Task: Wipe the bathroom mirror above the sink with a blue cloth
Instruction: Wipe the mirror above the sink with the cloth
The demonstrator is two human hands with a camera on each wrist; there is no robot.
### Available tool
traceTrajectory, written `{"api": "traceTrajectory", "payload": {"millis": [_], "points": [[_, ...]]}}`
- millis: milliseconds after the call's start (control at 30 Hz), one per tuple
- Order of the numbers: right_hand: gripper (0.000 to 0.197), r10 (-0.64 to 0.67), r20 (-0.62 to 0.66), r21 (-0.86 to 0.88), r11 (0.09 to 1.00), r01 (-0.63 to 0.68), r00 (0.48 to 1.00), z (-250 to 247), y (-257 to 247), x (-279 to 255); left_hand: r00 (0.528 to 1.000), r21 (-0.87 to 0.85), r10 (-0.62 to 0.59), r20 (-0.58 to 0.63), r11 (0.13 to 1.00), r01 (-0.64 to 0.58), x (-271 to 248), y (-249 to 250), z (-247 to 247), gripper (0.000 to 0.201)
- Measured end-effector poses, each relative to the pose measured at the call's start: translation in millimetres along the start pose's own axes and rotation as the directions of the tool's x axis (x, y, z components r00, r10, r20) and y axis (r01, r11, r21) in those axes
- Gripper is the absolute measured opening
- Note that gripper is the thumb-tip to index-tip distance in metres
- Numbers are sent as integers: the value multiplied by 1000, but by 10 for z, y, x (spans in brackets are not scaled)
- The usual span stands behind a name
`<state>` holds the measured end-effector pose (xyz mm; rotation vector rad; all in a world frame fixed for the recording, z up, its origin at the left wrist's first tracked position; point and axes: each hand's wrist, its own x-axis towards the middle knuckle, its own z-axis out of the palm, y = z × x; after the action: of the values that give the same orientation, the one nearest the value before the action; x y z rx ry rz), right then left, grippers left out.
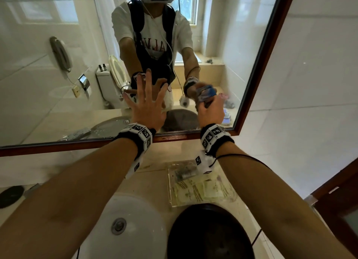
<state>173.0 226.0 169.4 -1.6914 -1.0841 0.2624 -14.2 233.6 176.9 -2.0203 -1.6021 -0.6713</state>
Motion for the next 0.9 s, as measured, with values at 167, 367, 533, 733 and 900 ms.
{"api": "traceTrajectory", "payload": {"millis": [167, 367, 533, 733, 900], "points": [[43, 191, -176, 353, 928, -119, 966, -365, 74, 240, 1000, 19, -31, 1, 999, 31, 39, 40, 26, 91], [35, 127, -193, 304, 951, -64, 973, -375, 42, 231, 998, 50, -47, -41, 998, 49, 43, 38, 58, 77], [25, -62, 1, 96, 993, 61, 998, -41, -50, -50, 999, 47, -41, -9, 998, 41, 45, 60, 82, 78], [25, -217, 158, 3, 976, 220, 963, 354, -88, -394, 999, 46, -29, 19, 999, 28, 46, 19, 84, 96], [25, -369, 190, -114, 912, 393, 910, 221, -46, -221, 998, 43, -52, 23, 998, 51, 40, 68, 63, 100]]}}
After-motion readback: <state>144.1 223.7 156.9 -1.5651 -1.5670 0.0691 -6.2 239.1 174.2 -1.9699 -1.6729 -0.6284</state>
